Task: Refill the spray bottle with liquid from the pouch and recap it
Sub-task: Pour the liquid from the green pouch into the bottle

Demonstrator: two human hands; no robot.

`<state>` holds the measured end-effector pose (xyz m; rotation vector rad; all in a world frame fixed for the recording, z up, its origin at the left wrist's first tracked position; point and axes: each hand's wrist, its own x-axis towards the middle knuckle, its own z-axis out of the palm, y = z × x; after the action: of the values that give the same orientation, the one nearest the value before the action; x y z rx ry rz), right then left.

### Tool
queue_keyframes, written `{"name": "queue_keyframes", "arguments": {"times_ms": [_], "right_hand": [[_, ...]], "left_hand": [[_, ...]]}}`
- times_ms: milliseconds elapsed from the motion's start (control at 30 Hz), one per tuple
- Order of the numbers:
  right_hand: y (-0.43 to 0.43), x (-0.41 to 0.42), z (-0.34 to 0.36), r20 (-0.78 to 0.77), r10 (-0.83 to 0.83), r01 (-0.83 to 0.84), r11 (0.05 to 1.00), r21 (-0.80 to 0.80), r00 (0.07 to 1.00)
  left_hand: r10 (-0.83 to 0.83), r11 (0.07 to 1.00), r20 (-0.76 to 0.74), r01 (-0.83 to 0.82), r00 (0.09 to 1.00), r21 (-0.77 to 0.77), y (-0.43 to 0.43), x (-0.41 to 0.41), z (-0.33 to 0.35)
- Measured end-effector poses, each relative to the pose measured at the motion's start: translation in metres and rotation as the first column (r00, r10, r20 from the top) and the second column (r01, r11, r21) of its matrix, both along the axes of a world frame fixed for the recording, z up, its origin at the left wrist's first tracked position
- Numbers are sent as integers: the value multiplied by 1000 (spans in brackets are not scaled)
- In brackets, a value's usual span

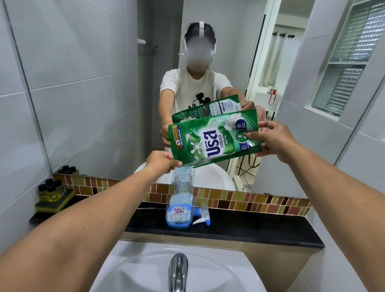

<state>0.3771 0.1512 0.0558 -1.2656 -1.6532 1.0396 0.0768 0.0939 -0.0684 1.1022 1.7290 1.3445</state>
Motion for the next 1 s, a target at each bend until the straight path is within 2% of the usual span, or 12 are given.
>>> {"name": "queue_keyframes", "arguments": {"times_ms": [1000], "right_hand": [[-1, -5, 4, -19, -22, 22, 999, 28, 1000]], "left_hand": [[-3, 1000, 9, 3, 1000, 9, 1, -2, -3]]}}
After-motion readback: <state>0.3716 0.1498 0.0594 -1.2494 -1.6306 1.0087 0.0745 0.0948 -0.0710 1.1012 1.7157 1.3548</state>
